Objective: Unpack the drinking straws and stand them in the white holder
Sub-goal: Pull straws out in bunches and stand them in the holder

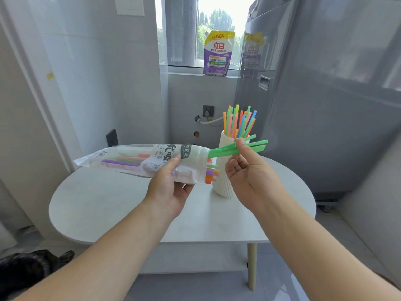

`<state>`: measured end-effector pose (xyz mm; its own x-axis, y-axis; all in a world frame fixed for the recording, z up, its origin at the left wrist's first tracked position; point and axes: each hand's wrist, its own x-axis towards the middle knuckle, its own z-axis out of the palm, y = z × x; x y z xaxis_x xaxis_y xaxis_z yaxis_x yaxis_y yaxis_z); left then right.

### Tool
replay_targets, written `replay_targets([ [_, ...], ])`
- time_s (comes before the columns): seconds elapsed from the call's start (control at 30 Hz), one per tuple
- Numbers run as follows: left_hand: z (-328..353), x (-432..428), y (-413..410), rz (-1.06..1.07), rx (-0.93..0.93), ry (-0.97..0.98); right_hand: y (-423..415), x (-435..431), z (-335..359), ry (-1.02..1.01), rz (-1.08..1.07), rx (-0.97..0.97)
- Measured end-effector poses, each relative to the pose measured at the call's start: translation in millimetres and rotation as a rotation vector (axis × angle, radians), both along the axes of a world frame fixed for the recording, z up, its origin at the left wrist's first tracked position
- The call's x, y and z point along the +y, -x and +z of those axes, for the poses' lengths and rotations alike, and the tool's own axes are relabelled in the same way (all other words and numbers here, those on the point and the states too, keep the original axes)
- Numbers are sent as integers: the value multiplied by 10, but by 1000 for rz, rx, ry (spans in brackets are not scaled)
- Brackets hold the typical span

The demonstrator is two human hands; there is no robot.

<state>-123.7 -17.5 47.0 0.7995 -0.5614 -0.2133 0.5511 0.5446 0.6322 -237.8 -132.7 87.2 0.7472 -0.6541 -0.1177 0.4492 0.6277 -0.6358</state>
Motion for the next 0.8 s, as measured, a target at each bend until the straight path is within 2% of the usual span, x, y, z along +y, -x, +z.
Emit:
replay_targets([
  [0.13,-1,-19,28,-14,8,4,-47,2,8,69,-124,84],
  [0.27,21,-26,49,-19,16,0,-20,-34,18,277,-213,183],
  [0.47,60,19,-26,-15,63,3,123,-199,279,411,-280,82],
  [0.8,23,67,-173,52,112,22,338,-501,654,631,-451,117],
])
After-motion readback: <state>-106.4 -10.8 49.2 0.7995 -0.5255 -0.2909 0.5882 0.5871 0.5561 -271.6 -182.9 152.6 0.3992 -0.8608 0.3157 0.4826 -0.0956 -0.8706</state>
